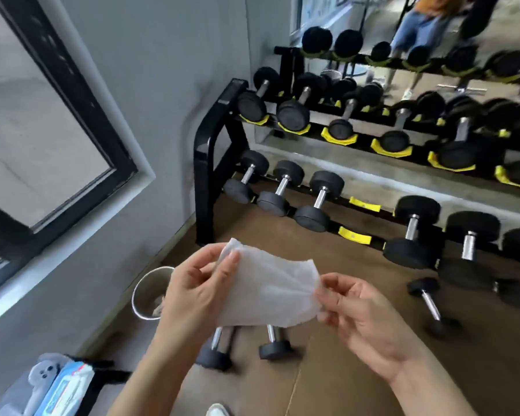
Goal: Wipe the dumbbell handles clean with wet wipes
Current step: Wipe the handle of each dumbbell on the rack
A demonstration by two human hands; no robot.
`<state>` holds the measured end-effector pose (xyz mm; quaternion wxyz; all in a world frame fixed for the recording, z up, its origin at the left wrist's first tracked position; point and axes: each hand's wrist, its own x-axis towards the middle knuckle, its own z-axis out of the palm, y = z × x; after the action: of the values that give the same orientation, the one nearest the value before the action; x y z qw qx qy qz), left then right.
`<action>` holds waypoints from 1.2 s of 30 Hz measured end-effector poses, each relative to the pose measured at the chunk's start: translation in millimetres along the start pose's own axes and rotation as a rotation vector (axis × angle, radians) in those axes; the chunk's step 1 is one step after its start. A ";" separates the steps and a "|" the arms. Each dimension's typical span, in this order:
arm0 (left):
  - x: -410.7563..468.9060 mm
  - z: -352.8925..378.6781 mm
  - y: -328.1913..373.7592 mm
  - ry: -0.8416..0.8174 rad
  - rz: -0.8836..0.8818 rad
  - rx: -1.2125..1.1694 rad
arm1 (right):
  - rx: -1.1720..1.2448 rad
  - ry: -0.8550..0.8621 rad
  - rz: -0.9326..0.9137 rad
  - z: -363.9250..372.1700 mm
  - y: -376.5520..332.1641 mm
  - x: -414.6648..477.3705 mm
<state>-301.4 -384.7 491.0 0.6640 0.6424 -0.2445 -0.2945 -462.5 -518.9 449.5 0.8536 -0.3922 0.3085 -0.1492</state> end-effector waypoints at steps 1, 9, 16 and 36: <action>2.0 14.6 6.8 -0.047 0.002 0.014 | 0.057 0.003 -0.040 -11.9 -9.1 -9.2; 64.1 79.0 18.3 -0.188 -0.066 0.010 | 0.305 0.198 -0.266 -67.5 -66.7 -18.6; 138.6 127.3 22.9 -0.800 0.090 0.315 | -0.687 0.081 -0.347 -57.3 -111.8 31.4; 359.8 282.3 4.9 -0.126 0.004 -0.030 | -0.014 0.162 -0.210 -208.4 -304.2 215.3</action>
<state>-245.1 -838.6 492.1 0.6575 0.6120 -0.2826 -0.3365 -435.9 -943.3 488.4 0.8028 -0.4151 0.3345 -0.2669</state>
